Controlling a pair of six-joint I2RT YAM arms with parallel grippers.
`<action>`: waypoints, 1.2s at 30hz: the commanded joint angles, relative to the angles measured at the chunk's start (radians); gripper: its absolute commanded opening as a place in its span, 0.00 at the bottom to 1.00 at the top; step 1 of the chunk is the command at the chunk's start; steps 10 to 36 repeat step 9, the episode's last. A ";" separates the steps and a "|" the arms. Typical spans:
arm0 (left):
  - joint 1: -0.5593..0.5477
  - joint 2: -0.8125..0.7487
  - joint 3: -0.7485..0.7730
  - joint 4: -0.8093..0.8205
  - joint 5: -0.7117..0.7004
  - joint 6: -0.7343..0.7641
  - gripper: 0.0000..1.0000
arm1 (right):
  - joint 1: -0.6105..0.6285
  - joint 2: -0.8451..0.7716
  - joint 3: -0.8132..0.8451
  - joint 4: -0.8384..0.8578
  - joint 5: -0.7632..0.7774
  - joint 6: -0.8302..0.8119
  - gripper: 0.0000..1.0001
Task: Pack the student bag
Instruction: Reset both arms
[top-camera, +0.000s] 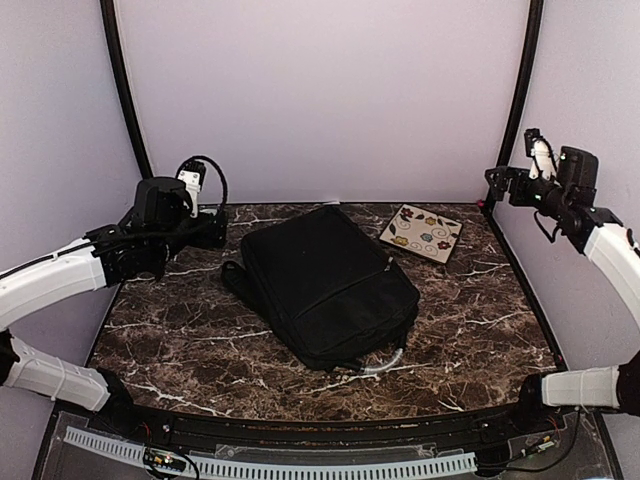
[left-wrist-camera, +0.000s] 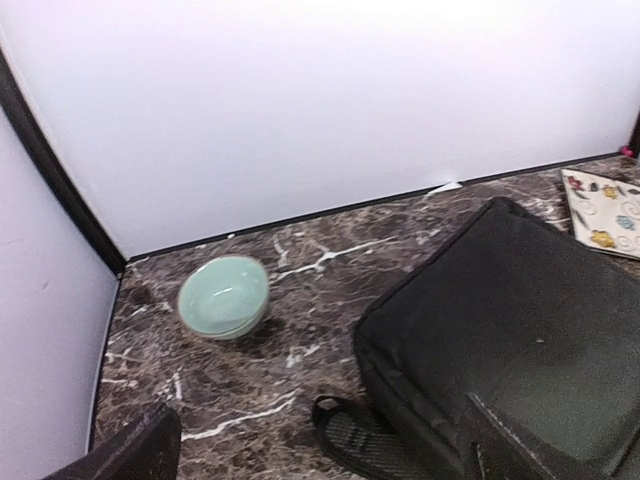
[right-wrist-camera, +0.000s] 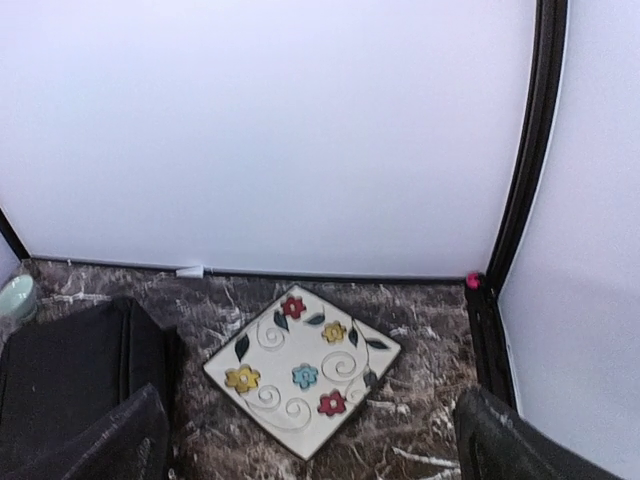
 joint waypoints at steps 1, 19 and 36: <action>0.042 0.020 -0.075 0.008 -0.148 -0.038 0.99 | -0.019 -0.065 -0.163 0.136 0.069 0.044 1.00; 0.045 -0.074 -0.202 0.178 -0.071 0.007 0.99 | -0.101 -0.088 -0.265 0.206 -0.076 0.029 1.00; 0.045 -0.074 -0.202 0.178 -0.071 0.007 0.99 | -0.101 -0.088 -0.265 0.206 -0.076 0.029 1.00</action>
